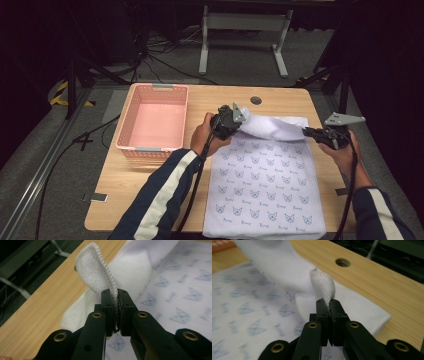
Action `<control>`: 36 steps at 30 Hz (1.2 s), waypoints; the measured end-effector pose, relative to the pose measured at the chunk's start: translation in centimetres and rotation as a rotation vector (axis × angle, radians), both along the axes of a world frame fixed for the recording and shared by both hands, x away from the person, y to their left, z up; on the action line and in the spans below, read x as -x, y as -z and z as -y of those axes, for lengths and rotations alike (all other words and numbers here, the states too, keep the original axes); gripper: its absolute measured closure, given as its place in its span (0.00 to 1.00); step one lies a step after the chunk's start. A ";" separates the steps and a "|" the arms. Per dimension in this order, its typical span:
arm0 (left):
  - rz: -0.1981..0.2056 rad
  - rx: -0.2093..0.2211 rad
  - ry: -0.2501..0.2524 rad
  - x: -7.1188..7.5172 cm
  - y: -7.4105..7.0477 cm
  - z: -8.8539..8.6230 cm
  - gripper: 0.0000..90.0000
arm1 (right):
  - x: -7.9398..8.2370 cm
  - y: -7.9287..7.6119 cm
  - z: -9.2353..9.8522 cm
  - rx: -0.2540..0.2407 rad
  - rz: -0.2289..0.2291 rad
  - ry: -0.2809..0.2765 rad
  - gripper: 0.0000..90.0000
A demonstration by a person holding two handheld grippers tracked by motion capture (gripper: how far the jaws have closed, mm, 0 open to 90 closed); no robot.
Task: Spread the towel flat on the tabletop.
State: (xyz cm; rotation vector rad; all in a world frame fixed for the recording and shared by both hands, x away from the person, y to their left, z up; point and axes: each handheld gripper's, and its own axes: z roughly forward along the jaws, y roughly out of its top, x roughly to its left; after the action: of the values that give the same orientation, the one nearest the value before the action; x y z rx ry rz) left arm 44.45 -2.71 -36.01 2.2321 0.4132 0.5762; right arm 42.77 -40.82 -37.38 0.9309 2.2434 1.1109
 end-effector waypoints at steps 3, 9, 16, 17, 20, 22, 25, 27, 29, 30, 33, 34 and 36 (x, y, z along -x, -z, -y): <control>-0.010 0.034 0.092 3.3 1.0 -1.8 0.95 | 3.9 -0.8 0.3 0.003 0.004 -0.091 0.97; -0.083 0.007 0.192 8.6 4.4 -4.2 0.95 | 10.5 1.4 -1.0 0.068 -0.083 -0.265 0.97; -0.208 -0.063 0.222 10.9 8.3 -5.6 0.94 | 14.4 5.3 -2.5 0.140 -0.224 -0.360 0.97; -0.214 -0.076 0.231 10.9 8.6 -5.6 0.94 | 14.6 5.7 -2.5 0.143 -0.232 -0.353 0.97; -0.201 -0.149 0.222 11.0 9.7 -5.1 0.94 | 14.6 6.5 -2.5 0.153 -0.259 -0.337 0.97; -0.200 -0.155 0.192 10.7 9.6 -4.9 0.94 | 14.2 7.3 -2.4 0.172 -0.275 -0.308 0.97; -0.187 -0.161 0.167 10.0 9.7 -4.7 0.94 | 13.5 7.4 -1.9 0.147 -0.272 -0.268 0.97; -0.175 -0.164 0.138 9.3 9.7 -4.5 0.94 | 13.1 7.4 -1.7 0.144 -0.263 -0.248 0.97; -0.171 -0.153 0.117 8.3 9.7 -4.0 0.94 | 12.4 7.4 -1.5 0.156 -0.241 -0.219 0.97; -0.173 -0.146 0.102 7.9 9.8 -3.8 0.94 | 11.8 7.4 -1.4 0.163 -0.237 -0.201 0.97; -0.155 -0.154 0.071 6.4 9.7 -2.8 0.94 | 10.1 7.4 -1.1 0.188 -0.207 -0.155 0.97; -0.137 -0.159 0.060 5.7 9.8 -2.3 0.94 | 9.3 7.3 -0.9 0.194 -0.201 -0.139 0.97; -0.138 -0.154 0.035 4.5 9.7 -1.7 0.94 | 7.6 7.3 -0.5 0.203 -0.190 -0.102 0.97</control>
State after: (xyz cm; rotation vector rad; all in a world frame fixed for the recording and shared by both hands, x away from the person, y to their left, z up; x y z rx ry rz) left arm 39.93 -1.00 -45.73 2.4311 0.4105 0.4508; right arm 35.15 -40.30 -44.70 0.8775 2.5274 0.8465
